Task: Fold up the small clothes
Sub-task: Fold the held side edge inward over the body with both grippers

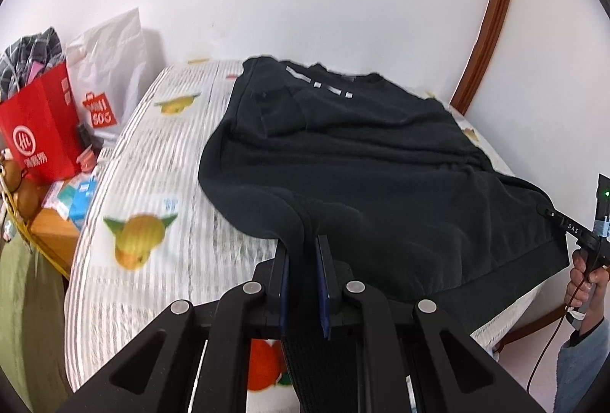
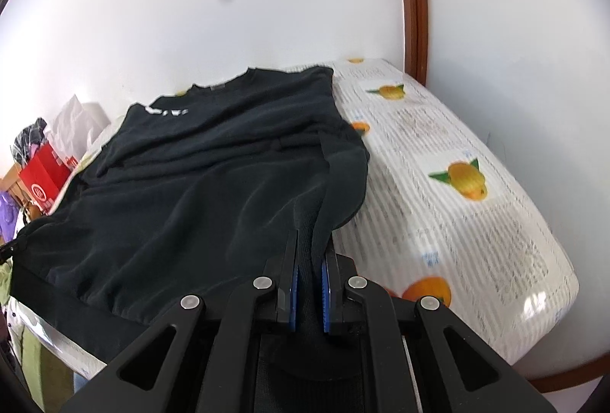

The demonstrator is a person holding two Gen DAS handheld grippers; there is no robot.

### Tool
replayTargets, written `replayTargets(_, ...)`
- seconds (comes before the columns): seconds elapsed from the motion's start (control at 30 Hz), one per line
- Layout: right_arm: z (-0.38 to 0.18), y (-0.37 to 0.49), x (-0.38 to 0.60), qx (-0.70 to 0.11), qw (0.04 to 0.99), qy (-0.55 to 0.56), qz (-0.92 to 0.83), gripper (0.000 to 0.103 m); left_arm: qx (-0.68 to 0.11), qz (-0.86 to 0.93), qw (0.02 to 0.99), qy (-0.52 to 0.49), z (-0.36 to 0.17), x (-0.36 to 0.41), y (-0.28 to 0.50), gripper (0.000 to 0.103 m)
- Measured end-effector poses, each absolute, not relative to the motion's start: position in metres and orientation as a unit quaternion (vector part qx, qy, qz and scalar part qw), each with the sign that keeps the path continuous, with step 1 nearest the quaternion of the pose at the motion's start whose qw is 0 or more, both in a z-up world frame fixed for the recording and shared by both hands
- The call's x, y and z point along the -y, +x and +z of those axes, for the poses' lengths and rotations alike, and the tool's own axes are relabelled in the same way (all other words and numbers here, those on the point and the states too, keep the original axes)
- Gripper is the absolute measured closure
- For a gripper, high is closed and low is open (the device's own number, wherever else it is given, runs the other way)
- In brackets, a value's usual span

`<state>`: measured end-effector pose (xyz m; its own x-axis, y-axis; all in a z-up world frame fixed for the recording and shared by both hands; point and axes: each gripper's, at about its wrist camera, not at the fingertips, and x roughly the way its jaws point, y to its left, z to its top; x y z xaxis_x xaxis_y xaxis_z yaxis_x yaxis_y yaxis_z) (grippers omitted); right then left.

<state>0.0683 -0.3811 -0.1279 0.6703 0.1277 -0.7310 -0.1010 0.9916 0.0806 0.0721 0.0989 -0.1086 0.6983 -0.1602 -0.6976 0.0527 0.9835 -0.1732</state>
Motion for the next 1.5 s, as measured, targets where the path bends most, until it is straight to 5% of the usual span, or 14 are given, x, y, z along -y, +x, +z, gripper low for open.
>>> replayTargets(0.67, -0.084, 0.19, 0.358, -0.353, 0.933, 0.037, 0.06, 0.094, -0.335, -0.017, 0.939, -0.077, -0.077, -0.117, 0.178, 0.091)
replayTargets(1.5, -0.184, 0.318, 0.329, -0.425, 0.904, -0.019, 0.03, 0.092, -0.418, 0.026, 0.908, -0.015, -0.156, -0.111, 0.29, 0.084)
